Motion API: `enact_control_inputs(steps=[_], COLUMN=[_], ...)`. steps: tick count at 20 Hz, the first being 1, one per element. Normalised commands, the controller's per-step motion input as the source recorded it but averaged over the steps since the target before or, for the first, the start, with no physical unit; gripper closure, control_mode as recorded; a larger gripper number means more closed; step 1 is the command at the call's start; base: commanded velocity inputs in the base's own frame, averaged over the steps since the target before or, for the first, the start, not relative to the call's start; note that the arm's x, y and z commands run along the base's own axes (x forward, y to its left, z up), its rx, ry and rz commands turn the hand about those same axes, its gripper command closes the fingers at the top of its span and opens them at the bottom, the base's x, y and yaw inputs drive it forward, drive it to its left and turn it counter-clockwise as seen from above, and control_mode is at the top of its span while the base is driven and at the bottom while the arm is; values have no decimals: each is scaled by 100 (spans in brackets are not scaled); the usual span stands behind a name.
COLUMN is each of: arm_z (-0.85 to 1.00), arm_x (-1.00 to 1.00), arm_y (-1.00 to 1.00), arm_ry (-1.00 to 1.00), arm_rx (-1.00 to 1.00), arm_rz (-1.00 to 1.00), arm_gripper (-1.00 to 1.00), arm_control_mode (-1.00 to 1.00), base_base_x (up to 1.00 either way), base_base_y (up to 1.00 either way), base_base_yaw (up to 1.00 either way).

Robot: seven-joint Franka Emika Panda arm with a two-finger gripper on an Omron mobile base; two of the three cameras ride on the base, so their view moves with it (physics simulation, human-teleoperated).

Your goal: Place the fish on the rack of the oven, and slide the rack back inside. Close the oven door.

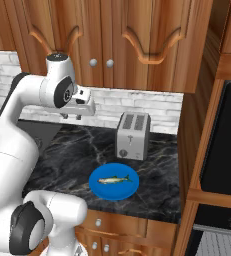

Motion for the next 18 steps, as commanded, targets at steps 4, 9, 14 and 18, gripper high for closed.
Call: enact_control_inputs(steps=[4,9,14,18], arm_z=[-4,-2,-3,-30], arm_x=[-10,-16,-35,-1], arm_y=[6,-36,-80,-38], arm_ry=[-1,-6,-1,0], arm_rx=[-2,5,5,5], arm_rz=[0,0,-9,-55], arm_gripper=[-100,-100,-100,-100], arm_control_mode=[-100,-100,-100,-100], base_base_x=[0,0,0,0], base_base_y=[0,0,0,0], base_base_yaw=[0,0,0,0])
